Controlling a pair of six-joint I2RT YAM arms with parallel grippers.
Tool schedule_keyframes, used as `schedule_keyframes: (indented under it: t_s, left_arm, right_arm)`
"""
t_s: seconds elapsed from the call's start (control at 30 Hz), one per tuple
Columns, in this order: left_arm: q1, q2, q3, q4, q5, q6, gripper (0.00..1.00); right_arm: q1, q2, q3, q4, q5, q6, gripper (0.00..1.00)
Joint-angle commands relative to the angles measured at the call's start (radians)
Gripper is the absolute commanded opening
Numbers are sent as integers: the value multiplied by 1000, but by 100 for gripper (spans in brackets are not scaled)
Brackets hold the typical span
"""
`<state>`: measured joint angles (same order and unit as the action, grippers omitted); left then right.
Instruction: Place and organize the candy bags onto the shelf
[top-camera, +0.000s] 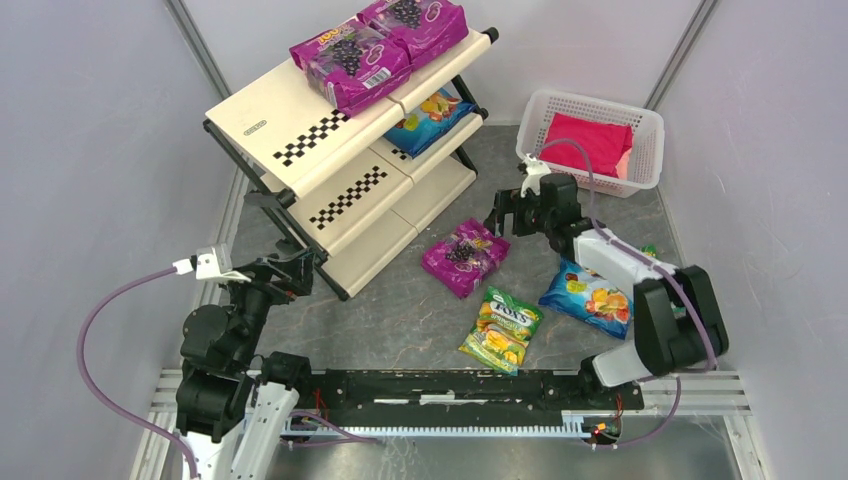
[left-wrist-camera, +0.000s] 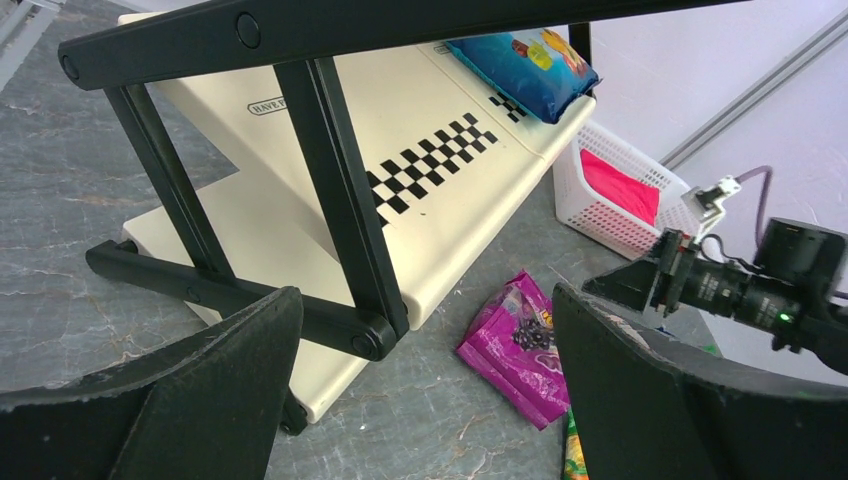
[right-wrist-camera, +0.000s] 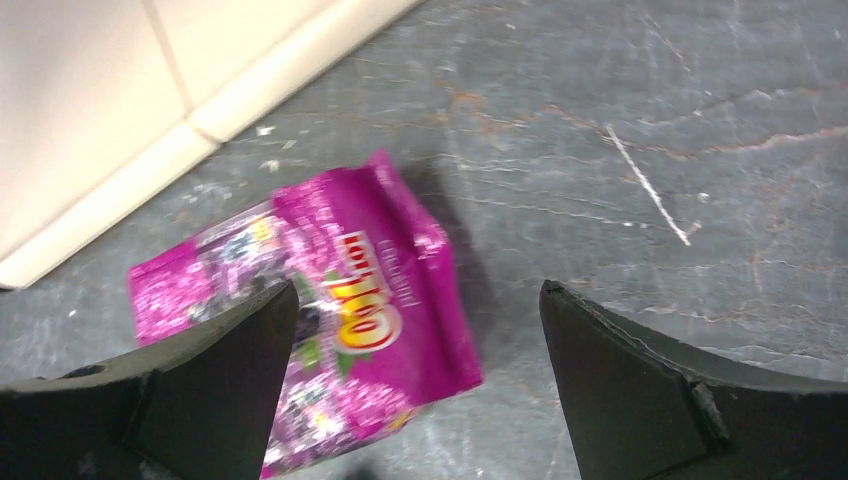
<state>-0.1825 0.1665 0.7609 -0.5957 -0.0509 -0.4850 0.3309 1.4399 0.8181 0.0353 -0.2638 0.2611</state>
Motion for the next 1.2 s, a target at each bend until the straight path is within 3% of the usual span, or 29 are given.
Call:
schedule_keyframes:
  t_s: [0.0,0.27,0.4,0.57,0.87,1.0,1.17]
  left_arm:
    - [1,-12,-4,29,-18,45,100]
    - [3,7,-7,33,-8,47,100]
    - [28,27,-5,37,15,53,100]
    - [54,25,-11,45,33,57,100]
    - [54,30,-9,49,45,61,100]
    - [54,18,-9,48,43,61,100]
    - [54,19,-8,47,46,60,100]
  right_arm:
    - [-63,137,72,-4,-67,47,98]
    - [-127,219,-85,316,-388,254,93]
    - [-110,237,-166,507,-489,385,82]
    - [-74,193,-266,553,-535,455,61]
    - [96,-1,-423,519,-516,456,63]
    - [56,-7,-397,375,-418,363,71]
    - [7,51,-390,427,-443,385,78]
